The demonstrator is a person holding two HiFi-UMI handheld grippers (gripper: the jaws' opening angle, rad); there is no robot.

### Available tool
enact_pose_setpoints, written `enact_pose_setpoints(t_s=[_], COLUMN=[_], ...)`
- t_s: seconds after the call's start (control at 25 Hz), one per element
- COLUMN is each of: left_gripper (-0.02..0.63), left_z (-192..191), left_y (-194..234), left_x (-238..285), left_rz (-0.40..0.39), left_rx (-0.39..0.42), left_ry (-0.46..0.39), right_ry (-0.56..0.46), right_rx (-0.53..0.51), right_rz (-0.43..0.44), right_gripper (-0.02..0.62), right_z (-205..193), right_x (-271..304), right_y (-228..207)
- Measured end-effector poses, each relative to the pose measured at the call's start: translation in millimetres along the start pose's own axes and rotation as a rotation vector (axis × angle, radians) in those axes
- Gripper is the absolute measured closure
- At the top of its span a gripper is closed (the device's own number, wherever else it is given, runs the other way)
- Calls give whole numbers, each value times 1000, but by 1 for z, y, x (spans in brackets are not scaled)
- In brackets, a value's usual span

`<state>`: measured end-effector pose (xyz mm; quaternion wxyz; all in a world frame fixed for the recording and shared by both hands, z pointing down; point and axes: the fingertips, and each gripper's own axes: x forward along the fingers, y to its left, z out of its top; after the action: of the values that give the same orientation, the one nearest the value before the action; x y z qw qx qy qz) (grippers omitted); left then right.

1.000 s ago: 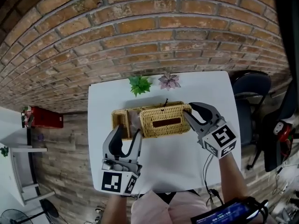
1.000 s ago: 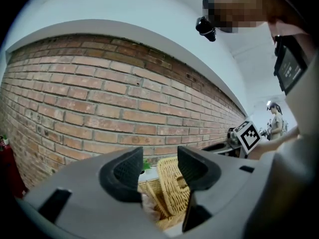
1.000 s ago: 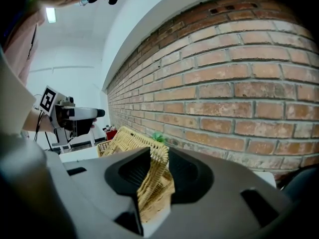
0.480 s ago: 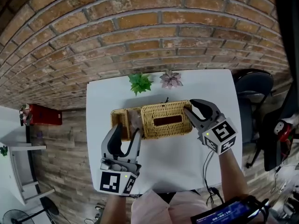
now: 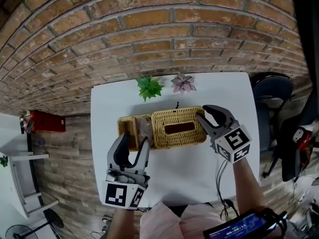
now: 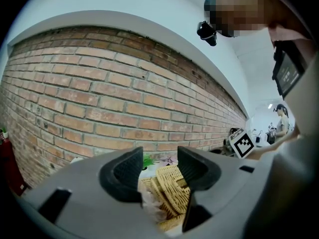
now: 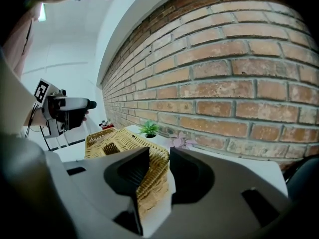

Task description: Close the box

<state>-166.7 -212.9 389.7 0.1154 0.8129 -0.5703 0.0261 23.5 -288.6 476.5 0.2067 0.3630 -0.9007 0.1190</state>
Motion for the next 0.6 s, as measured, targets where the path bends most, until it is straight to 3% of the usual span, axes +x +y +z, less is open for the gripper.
enact_pose_setpoints(t_s=[0.32,0.6], left_gripper=[382,382], left_z=[1,18], left_y=[5,1], left_x=[-1,-7], left_rz=[13,26], left_rx=[3,-2], left_ry=[4,-33], right_ry=[36,-62], right_rx=[-16,42], right_rz=[-10,-1], right_gripper=[460,460], right_z=[-12,13], right_x=[8,-8], right_y=[-2,6])
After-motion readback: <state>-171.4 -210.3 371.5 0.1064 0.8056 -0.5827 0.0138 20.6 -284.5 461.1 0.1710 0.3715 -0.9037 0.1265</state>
